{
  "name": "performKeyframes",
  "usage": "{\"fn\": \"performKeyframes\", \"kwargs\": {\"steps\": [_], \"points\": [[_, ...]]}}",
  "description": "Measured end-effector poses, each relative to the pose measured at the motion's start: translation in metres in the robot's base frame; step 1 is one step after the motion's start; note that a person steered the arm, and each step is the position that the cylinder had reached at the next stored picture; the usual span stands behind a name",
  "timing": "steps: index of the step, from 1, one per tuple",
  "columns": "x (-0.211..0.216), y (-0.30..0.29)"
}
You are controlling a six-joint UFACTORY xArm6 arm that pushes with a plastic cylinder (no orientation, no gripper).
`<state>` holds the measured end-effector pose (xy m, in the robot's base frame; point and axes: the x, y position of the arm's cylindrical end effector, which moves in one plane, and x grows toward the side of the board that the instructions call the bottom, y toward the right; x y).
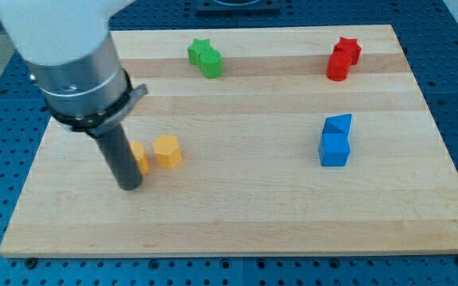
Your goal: Push the yellow heart and the yellow hexagon a bit down
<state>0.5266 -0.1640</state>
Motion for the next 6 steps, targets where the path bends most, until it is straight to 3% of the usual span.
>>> {"fn": "performKeyframes", "kwargs": {"steps": [4, 6], "points": [[-0.041, -0.036], [-0.079, 0.009]]}}
